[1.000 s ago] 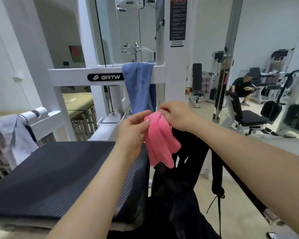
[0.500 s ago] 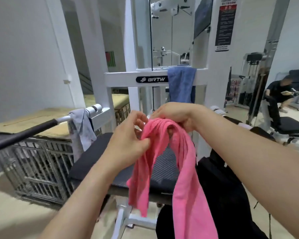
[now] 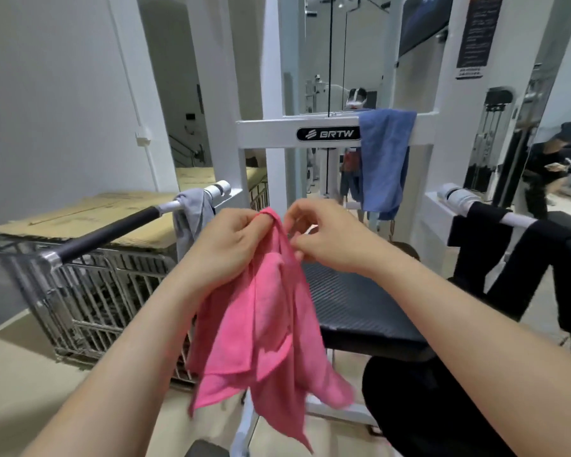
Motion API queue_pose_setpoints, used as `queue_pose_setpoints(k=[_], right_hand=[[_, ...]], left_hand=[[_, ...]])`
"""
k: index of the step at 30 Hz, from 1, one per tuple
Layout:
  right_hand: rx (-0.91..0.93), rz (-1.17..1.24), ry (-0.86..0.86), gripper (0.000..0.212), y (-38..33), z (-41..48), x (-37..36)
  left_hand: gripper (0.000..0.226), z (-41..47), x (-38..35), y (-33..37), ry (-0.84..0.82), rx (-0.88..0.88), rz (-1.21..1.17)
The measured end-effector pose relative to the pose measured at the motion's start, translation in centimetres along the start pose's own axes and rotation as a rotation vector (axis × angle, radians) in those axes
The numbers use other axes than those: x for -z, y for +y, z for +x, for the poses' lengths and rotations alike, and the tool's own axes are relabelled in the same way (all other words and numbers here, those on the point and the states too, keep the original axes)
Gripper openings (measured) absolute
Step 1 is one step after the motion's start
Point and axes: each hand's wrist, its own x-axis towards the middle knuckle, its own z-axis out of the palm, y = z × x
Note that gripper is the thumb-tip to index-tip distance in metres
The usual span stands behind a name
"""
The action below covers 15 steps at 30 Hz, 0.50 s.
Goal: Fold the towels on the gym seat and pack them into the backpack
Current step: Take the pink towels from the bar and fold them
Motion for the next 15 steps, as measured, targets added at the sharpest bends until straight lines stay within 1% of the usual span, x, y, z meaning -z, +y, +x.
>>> queue_pose_setpoints(k=[2, 3, 5, 6, 7, 9, 11, 13, 15], right_hand=[[-0.033, -0.034, 0.063, 0.021, -0.1, 0.4, -1.0], [-0.068, 0.043, 0.046, 0.020, -0.2, 0.6, -1.4], [-0.142, 0.320, -0.094, 0.019, -0.9, 1.0, -2.6], [-0.140, 0.391, -0.161, 0.023, -1.5, 1.1, -3.3], [-0.089, 0.378, -0.186, 0.026, -1.9, 1.3, -4.1], [-0.028, 0.299, -0.150, 0.021, -2.5, 1.6, -5.9], [-0.065, 0.198, -0.112, 0.017, -2.4, 2.0, -7.1], [-0.100, 0.053, -0.113, 0.016, -1.2, 2.3, -7.7], [-0.186, -0.043, -0.151, 0.024, 0.6, 2.2, -7.5]], left_hand=[[0.046, -0.3, 1.6, -0.8, 0.051, 0.012, 0.017], [0.045, -0.4, 2.4, -1.2, 0.053, 0.024, -0.006], [0.034, -0.6, 3.6, -1.6, 0.016, 0.062, -0.104], [0.028, -0.7, 3.9, -1.5, -0.009, 0.079, -0.161], [0.024, -0.8, 3.9, -1.7, -0.031, 0.095, -0.214], [0.028, -1.1, 4.2, -2.2, -0.061, 0.139, -0.253], [0.035, -1.4, 5.1, -2.9, -0.055, 0.204, -0.278], [0.031, -1.7, 6.6, -3.6, 0.000, 0.274, -0.402], [0.025, -1.9, 8.5, -4.4, 0.130, 0.322, -0.488]])
